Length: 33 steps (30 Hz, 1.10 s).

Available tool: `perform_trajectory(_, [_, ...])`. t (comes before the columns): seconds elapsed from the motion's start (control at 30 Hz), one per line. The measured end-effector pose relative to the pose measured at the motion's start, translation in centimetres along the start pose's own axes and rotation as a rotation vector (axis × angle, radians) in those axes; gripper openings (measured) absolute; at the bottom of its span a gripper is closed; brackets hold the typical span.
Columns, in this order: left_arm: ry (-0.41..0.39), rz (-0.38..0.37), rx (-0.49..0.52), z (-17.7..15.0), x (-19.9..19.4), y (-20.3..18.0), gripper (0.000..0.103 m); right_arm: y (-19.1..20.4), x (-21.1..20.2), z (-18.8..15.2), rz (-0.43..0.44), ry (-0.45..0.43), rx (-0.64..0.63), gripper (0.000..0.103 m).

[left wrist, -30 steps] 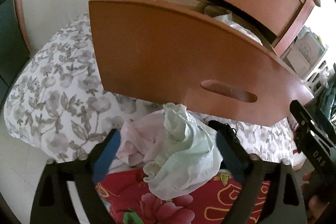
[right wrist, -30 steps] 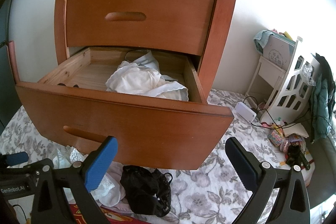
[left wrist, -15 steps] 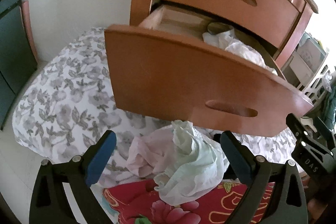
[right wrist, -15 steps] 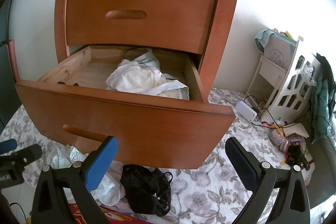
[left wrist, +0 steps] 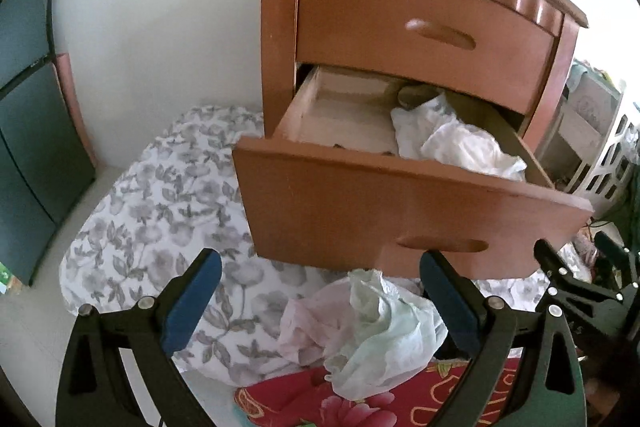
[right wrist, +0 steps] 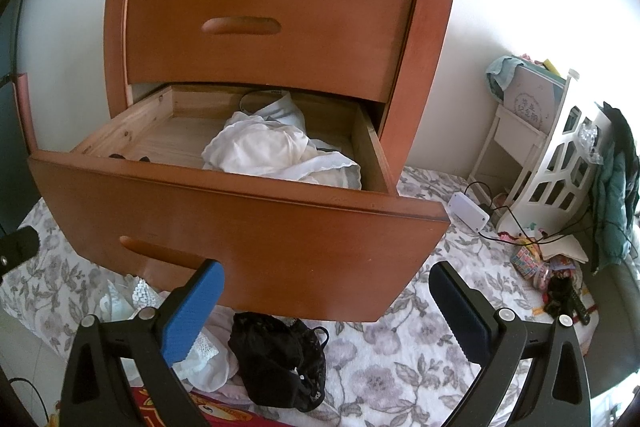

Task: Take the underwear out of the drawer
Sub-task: 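Move the left tool back up into the drawer over the black garment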

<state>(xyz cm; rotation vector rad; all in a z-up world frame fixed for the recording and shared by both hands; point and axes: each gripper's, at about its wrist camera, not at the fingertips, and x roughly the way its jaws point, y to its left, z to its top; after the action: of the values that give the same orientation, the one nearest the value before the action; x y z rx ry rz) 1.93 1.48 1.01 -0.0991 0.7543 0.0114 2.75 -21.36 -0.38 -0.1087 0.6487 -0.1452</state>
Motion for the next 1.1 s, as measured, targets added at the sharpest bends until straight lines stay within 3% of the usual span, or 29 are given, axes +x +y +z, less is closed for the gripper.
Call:
perform_trajectory(0.37, [-0.047,0.018,-0.033,2.3,-2.1,1.0,0.099,-0.1,-0.1,0.1,0.000,-0.003,0.002,0.103])
perform_trajectory(0.63, [-0.087,0.035,0.012,5.9,-3.7,0.6,0.099,-0.1,-0.1,0.0,0.001,-0.004,0.003,0.103])
perform_trajectory(0.83, [-0.094,-0.026,0.063,9.1,-4.2,-0.3,0.099,-0.1,-0.1,0.0,0.001,-0.004,0.004,0.103])
perform_trajectory(0.97, [-0.066,-0.069,0.047,11.3,-3.9,-0.3,0.099,-0.2,-0.2,0.1,0.004,-0.004,0.007,0.103])
perform_trajectory(1.1, [-0.055,-0.056,0.079,13.2,-3.6,-0.7,0.099,-0.3,-0.2,0.1,0.009,-0.003,0.017,0.103])
